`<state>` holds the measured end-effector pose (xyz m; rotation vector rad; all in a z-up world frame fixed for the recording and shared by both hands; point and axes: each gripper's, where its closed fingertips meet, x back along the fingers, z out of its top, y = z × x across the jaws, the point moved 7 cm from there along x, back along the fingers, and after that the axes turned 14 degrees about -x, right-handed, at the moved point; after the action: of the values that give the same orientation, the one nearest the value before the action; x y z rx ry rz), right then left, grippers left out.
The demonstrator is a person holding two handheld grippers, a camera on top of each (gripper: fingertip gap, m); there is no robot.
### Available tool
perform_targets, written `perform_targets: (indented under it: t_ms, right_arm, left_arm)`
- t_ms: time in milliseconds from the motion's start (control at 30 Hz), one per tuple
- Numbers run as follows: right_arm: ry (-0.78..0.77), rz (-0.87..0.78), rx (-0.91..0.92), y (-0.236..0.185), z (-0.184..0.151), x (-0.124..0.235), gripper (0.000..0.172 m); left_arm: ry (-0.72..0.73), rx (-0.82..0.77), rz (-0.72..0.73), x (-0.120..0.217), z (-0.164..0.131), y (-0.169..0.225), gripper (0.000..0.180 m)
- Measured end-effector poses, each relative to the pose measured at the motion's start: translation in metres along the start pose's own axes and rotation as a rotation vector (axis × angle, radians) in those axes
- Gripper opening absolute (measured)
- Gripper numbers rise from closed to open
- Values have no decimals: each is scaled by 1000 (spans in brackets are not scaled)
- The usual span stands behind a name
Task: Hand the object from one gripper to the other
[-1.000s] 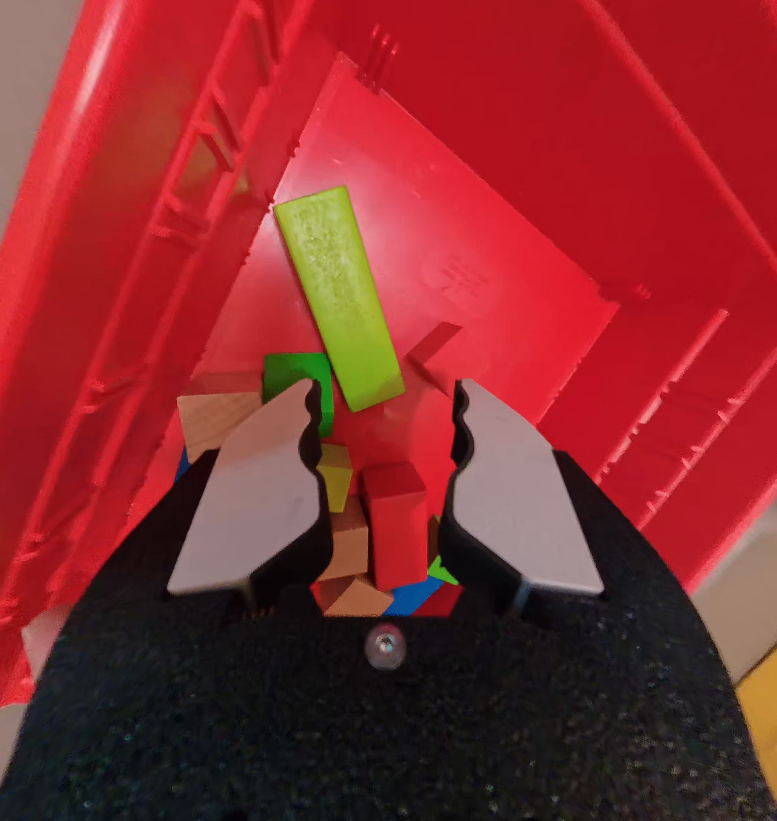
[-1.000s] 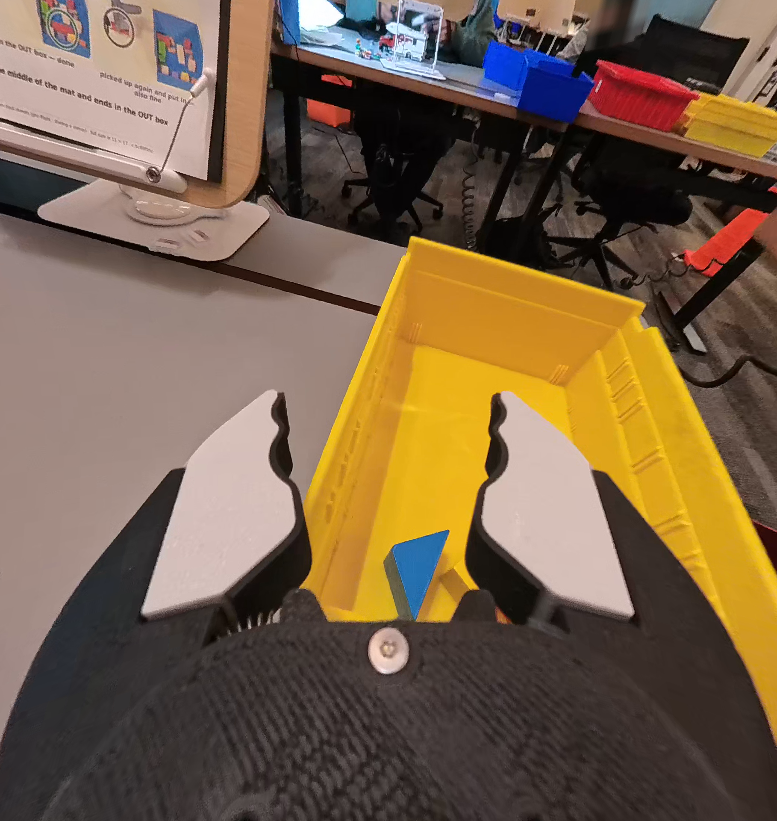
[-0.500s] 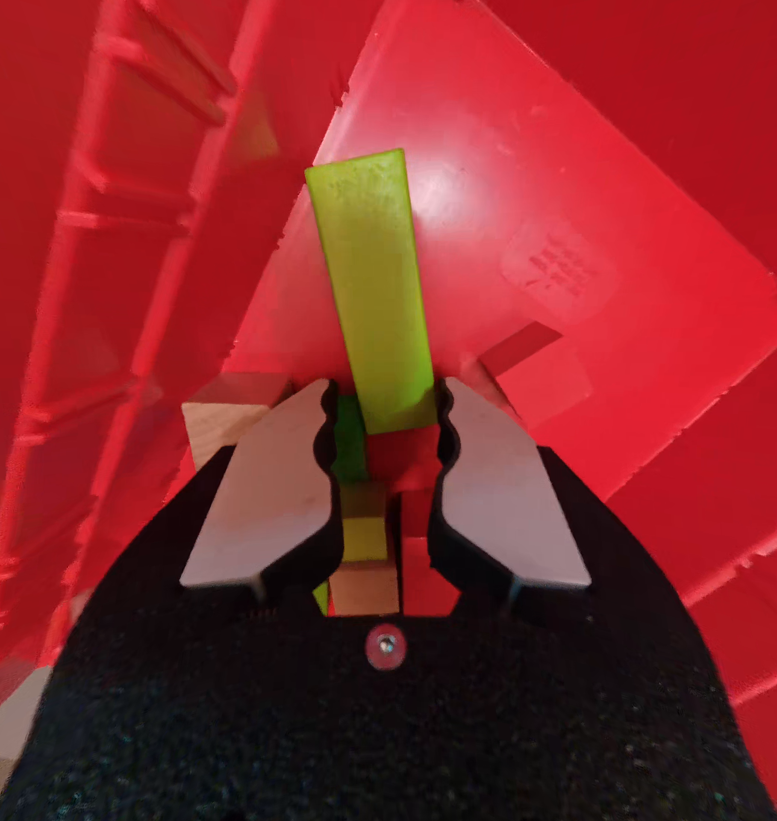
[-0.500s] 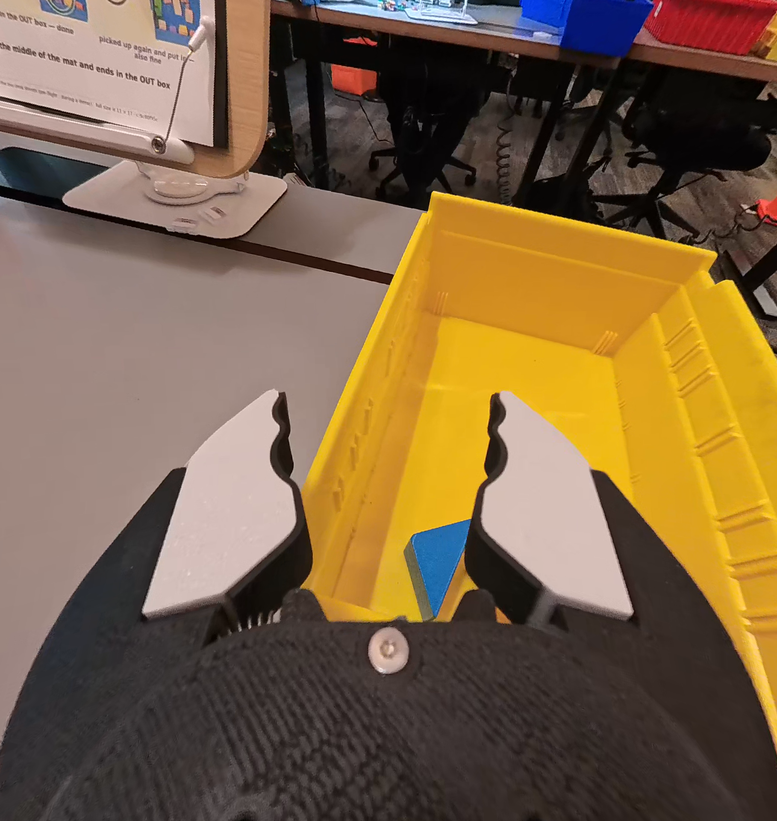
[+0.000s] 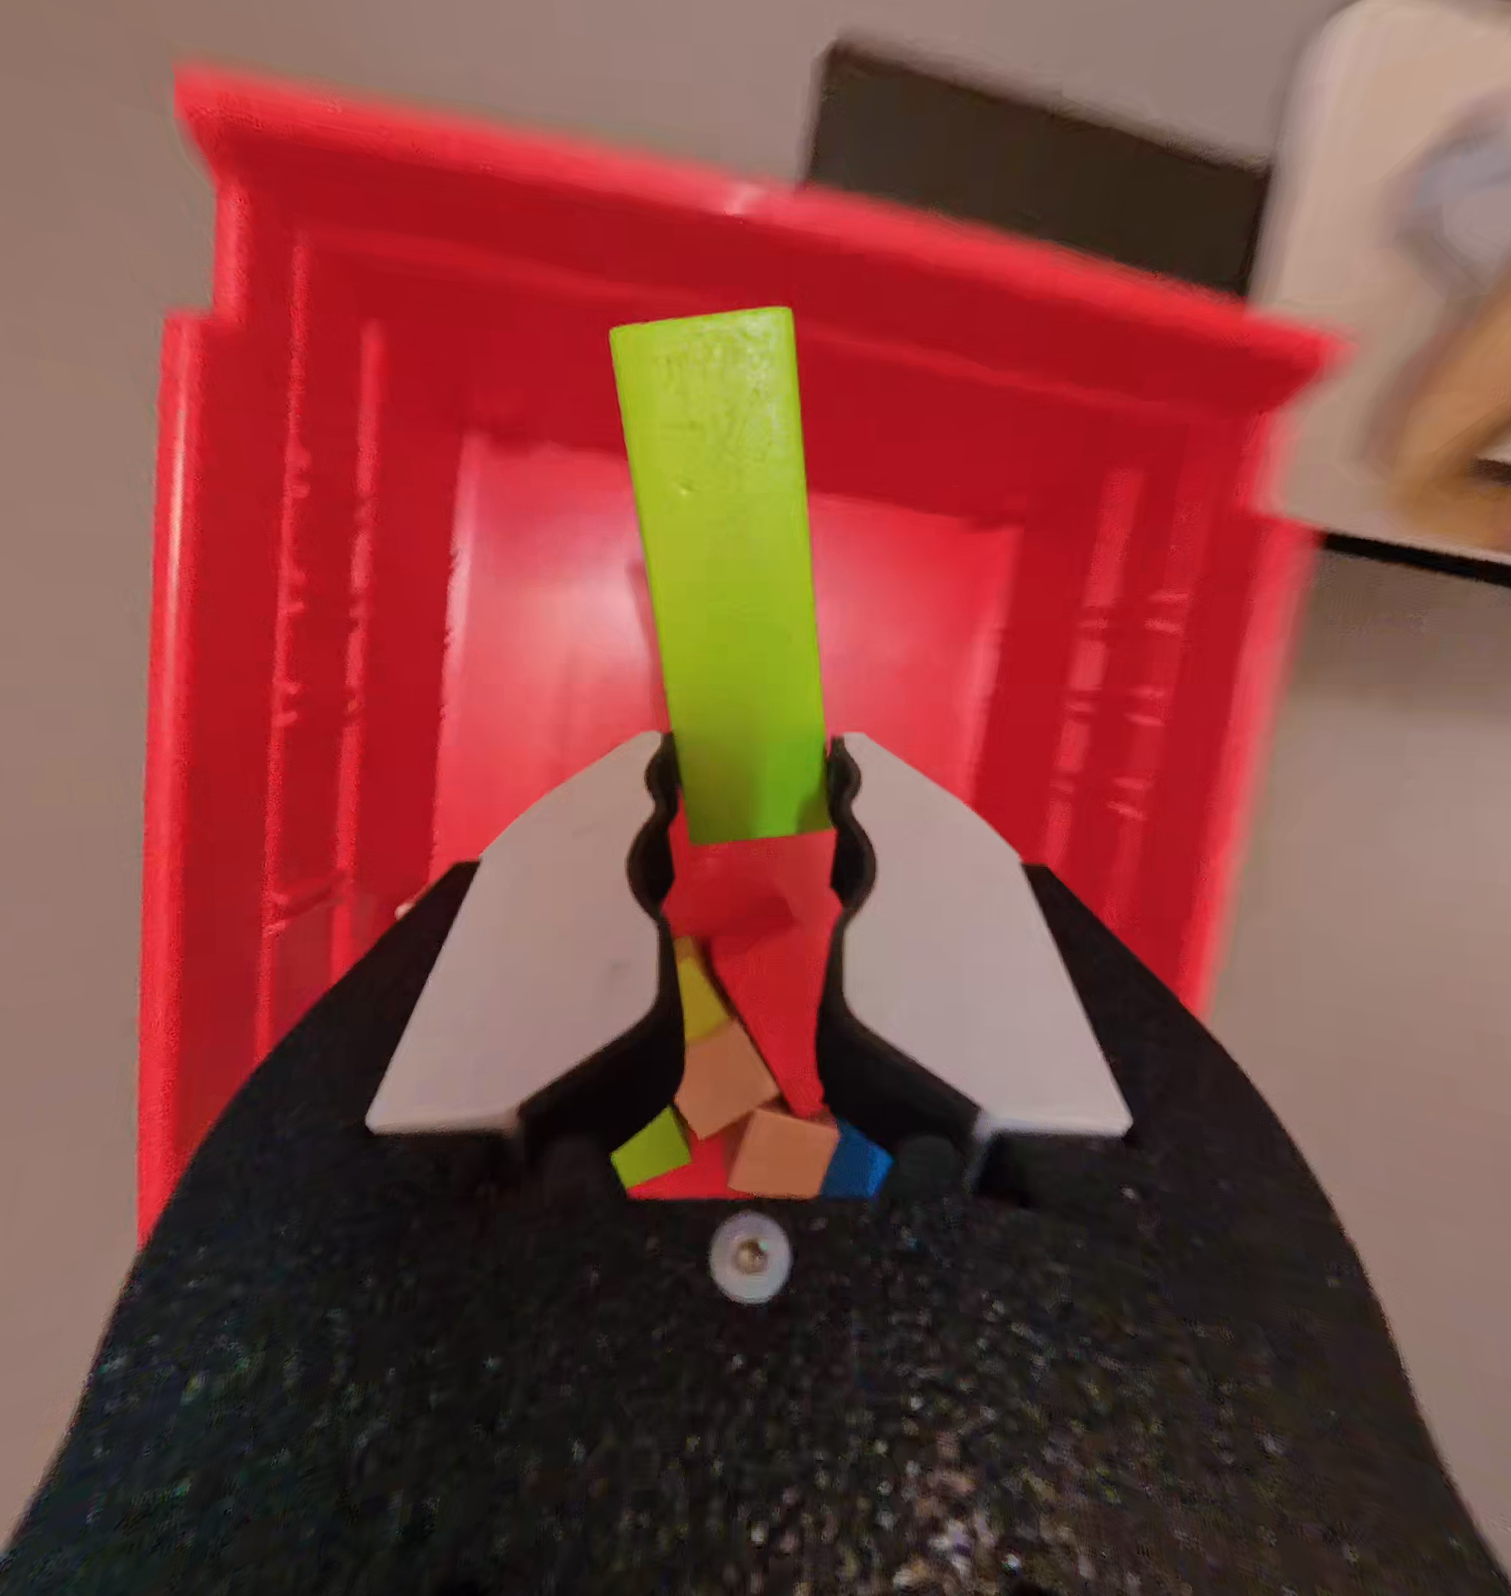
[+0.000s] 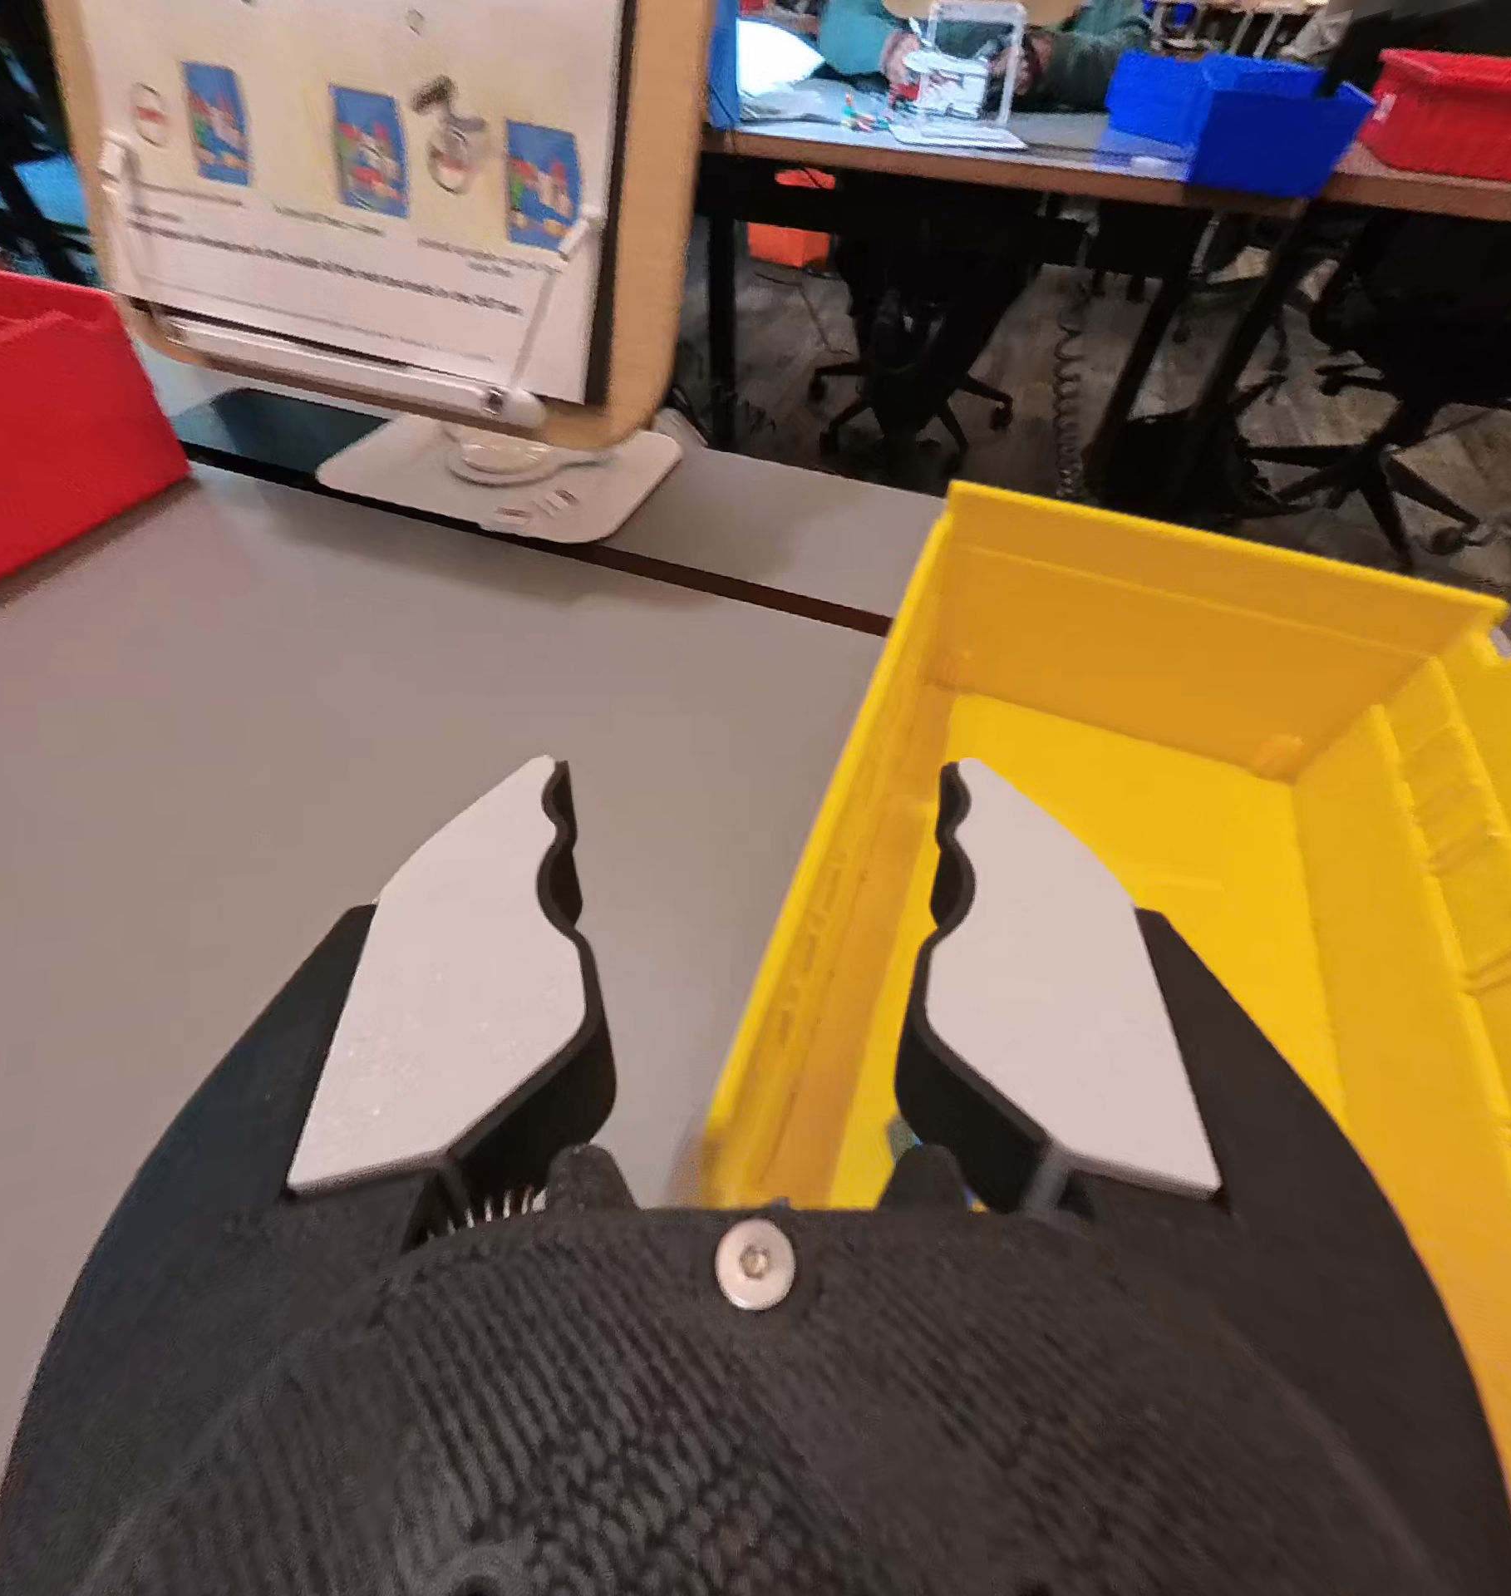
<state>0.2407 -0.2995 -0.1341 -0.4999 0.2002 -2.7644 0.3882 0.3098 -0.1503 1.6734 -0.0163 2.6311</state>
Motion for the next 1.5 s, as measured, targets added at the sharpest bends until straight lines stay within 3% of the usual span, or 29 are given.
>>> perform_targets:
  t_ms: [133,300,467,600,833,933,1100,1300,1367,1500]
  right_arm:
    - [-6,194,25,-36,5,-4,71]
    - [60,601,-131,-100,11,-7,73]
    - [107,981,-283,-159,16,3,76]
    - [83,1102,-306,-184,14,7,76]
    - [100,1243,-259,-210,16,22,73]
    - [76,1300,-200,-215,11,25,64]
    - [10,1381,-93,-218,4,30,34]
    - [23,1320,-62,-218,7,30,35]
    - [41,1266,-55,-212,10,29,35]
    - [12,1064,-54,-179,21,25,35]
  left_arm:
    - [300,-196,-244,66,2,44,32]
    - [586,-434,-605,133,-45,121,33]
    - [718,-667,-928,158,-109,192,33]
    - [779,-865,-1088,165,-149,236,32]
    - [719,-1069,-1207,157,-185,284,32]
    - [697,-1144,-1217,155,-193,292,32]
    - [701,-1139,-1235,155,-193,293,32]
    - [772,-1030,-1270,150,-190,290,33]
    - [811,-940,-1262,147,-184,288,48]
    - [858,-885,-1179,140,-182,281,52]
